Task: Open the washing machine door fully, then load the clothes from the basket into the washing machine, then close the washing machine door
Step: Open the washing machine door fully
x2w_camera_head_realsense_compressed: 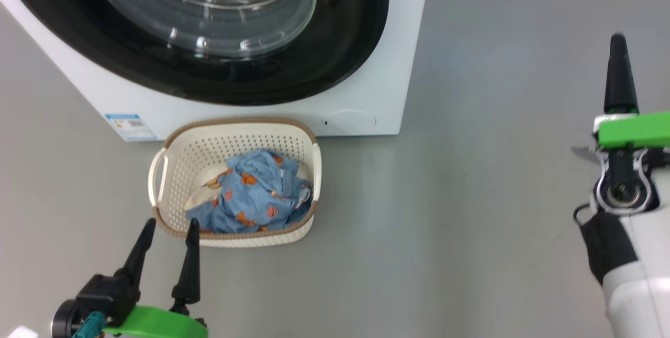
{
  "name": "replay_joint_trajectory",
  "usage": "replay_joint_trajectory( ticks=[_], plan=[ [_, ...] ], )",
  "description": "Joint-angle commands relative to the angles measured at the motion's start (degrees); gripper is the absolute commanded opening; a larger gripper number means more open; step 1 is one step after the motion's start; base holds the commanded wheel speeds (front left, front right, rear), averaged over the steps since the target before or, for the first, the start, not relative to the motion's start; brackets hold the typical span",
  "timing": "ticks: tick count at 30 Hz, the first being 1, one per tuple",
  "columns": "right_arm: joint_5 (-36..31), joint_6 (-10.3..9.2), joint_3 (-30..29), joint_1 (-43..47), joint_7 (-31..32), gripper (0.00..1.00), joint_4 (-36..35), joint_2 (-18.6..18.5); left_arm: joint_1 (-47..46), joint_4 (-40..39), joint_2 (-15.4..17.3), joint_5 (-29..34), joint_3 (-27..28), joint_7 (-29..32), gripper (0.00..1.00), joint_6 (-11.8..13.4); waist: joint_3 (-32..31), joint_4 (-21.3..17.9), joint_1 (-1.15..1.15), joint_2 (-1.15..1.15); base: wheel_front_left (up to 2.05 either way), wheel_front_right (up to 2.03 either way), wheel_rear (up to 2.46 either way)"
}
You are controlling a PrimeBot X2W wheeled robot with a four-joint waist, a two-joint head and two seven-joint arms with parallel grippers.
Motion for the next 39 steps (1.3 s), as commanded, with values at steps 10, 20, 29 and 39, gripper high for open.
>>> replay_joint_trajectory(
  ticks=[10, 20, 29, 39],
  plan=[
    [11.3, -0.06, -0.3, -11.6, 12.5, 0.00, 4.7, -3.3, -4.3, -1.5, 0.3, -0.8, -0.3, -0.4, 1.00, -0.1, 5.9, 2.3, -0.01, 0.00, 0.00, 0.00, 0.00],
    [17.3, -0.06, 0.3, -18.8, 27.3, 0.00, 10.5, -4.6, -6.4, -2.0, 0.2, -2.2, -2.6, -0.4, 1.00, 0.7, 9.3, 3.4, -0.01, 0.00, 0.00, 0.00, 0.00],
    [22.8, -0.06, -1.4, -24.4, 37.4, 0.00, 13.2, -5.7, -8.8, -2.2, 0.2, -3.3, -5.8, -0.4, 1.00, 1.2, 12.6, 5.6, -0.01, 0.00, 0.00, 0.00, 0.00],
    [22.2, -0.06, -0.3, -31.5, 41.6, 0.00, 16.2, -5.7, -11.0, -3.4, 0.2, -4.5, -7.8, -0.4, 1.00, 1.9, 16.5, 7.6, -0.01, 0.00, 0.00, 0.00, 0.00]
  ],
)
